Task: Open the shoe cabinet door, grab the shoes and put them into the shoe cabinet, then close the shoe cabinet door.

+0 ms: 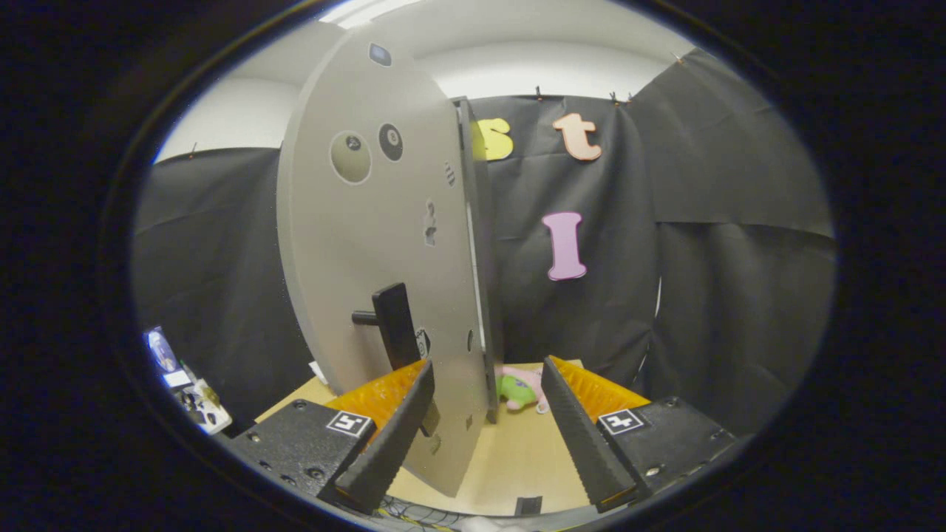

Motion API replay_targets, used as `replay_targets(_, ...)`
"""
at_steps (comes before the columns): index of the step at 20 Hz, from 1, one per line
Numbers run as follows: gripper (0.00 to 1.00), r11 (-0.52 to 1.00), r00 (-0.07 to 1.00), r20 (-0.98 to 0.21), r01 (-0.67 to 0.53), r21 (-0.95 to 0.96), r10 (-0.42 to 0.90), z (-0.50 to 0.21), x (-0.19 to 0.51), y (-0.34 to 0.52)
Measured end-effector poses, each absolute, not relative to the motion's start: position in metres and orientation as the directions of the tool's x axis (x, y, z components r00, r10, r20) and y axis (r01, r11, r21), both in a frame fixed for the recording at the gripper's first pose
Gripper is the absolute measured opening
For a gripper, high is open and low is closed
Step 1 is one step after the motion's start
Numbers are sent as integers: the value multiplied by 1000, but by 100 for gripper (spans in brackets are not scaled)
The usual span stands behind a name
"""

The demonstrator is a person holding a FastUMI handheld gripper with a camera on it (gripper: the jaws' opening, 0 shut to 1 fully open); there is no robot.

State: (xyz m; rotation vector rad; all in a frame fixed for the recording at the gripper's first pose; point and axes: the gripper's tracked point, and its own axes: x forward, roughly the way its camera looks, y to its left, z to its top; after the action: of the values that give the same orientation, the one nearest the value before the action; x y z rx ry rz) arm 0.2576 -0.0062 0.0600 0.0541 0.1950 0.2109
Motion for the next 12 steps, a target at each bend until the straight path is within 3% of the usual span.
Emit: replay_targets(12, 97, 952, 933, -192, -298, 65, 305, 50, 287, 142)
